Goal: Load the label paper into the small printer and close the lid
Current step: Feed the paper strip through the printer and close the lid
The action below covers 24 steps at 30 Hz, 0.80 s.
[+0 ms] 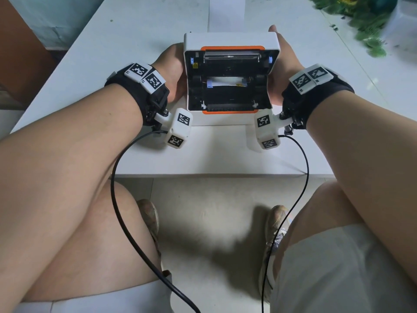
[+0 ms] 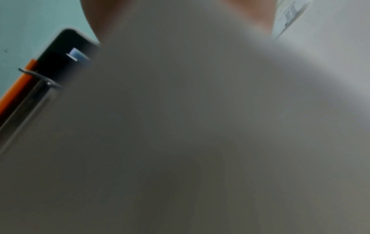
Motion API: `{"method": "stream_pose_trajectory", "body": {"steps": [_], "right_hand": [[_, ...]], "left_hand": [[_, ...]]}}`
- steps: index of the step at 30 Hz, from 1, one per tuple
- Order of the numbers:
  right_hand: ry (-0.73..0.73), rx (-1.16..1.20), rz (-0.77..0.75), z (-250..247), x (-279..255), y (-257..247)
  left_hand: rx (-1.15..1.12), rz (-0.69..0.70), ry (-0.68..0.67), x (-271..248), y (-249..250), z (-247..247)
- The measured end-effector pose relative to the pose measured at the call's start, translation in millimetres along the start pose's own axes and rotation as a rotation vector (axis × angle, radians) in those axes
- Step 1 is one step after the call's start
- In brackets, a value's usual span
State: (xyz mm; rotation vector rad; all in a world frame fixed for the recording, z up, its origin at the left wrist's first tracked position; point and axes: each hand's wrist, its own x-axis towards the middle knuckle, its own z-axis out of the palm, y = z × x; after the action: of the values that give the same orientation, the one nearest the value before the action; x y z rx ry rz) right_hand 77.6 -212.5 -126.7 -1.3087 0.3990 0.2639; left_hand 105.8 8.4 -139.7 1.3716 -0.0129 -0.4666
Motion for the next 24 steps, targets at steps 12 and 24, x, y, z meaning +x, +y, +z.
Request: {"method": "stream_pose_trajectory", "body": {"steps": [12, 24], "right_hand": [[0.061, -0.008, -0.015, 1, -8, 0], [0.03, 0.04, 0.0, 1, -14, -2]], "left_hand": [[0.074, 0.007, 0.078, -2, 1, -3], [-0.073, 0.044, -0.047, -46, 15, 23]]}}
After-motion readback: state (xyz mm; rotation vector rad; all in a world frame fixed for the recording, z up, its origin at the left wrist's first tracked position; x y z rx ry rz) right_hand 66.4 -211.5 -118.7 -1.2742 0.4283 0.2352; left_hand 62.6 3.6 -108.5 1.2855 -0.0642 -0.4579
